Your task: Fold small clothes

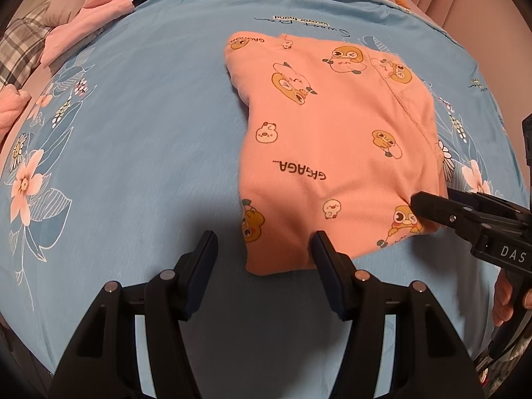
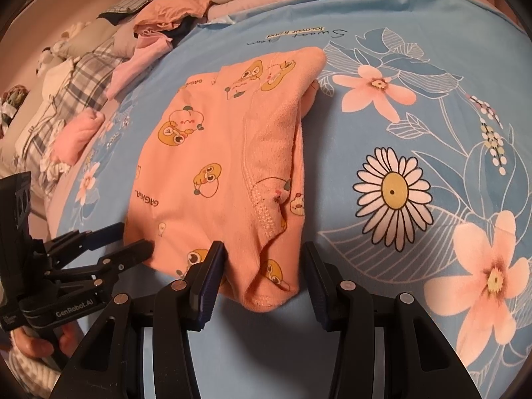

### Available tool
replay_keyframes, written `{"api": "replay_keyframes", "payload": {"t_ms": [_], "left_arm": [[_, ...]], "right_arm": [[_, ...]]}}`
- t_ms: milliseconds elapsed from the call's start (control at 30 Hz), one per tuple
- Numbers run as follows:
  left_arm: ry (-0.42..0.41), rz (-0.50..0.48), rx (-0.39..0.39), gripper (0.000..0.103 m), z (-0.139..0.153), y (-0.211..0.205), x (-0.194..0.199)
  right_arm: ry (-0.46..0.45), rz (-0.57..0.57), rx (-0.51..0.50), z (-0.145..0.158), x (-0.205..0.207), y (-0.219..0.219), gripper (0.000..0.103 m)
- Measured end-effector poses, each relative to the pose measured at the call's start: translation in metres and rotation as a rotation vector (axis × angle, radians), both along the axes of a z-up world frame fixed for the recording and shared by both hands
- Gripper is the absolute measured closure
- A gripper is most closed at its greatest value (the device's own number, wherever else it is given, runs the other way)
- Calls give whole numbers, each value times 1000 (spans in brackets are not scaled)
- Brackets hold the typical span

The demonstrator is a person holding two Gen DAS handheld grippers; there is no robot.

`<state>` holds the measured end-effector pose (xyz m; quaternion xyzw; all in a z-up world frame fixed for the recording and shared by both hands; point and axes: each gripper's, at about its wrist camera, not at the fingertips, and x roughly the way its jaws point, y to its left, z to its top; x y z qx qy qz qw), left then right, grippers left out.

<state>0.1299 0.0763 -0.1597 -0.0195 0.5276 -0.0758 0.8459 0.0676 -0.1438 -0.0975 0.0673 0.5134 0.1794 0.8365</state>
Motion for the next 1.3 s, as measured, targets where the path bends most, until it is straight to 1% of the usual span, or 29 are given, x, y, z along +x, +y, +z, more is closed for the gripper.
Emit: {"api": "replay_keyframes", "payload": {"t_ms": [333, 533, 600, 667, 700, 767, 933, 1000, 1033, 1067, 1167, 1300], "left_arm": [[7, 0, 7, 44, 2, 5, -5], [-19, -7, 30, 43, 13, 7, -16], [-37, -7, 34, 35, 19, 8, -22], [-54, -6, 29, 30, 26, 9, -27], [-62, -5, 27, 30, 29, 10, -30], [-75, -4, 27, 29, 34, 11, -36], [-102, -6, 27, 26, 47, 8, -45], [-112, -4, 28, 20, 53, 7, -48], [-117, -4, 28, 19, 56, 7, -50], [-123, -3, 29, 17, 58, 7, -53], [-135, 2, 31, 11, 64, 7, -59], [-155, 15, 34, 8, 72, 7, -70]], "right_arm": [[7, 0, -22, 1, -6, 1, 56], [-14, 13, -58, 9, -18, 3, 56], [-30, 16, -69, 14, -24, 3, 56], [-48, 15, -70, 20, -29, 2, 56], [-57, 14, -68, 24, -32, 1, 55], [-77, 13, -71, 32, -40, 0, 49], [-120, 19, -92, 47, -53, 4, 47], [-138, 16, -94, 53, -58, 4, 42], [-147, 12, -95, 56, -61, 4, 37], [-156, 9, -96, 59, -64, 4, 35], [-174, 4, -99, 65, -70, 7, 32], [-194, 1, -97, 71, -79, 9, 30]]}}
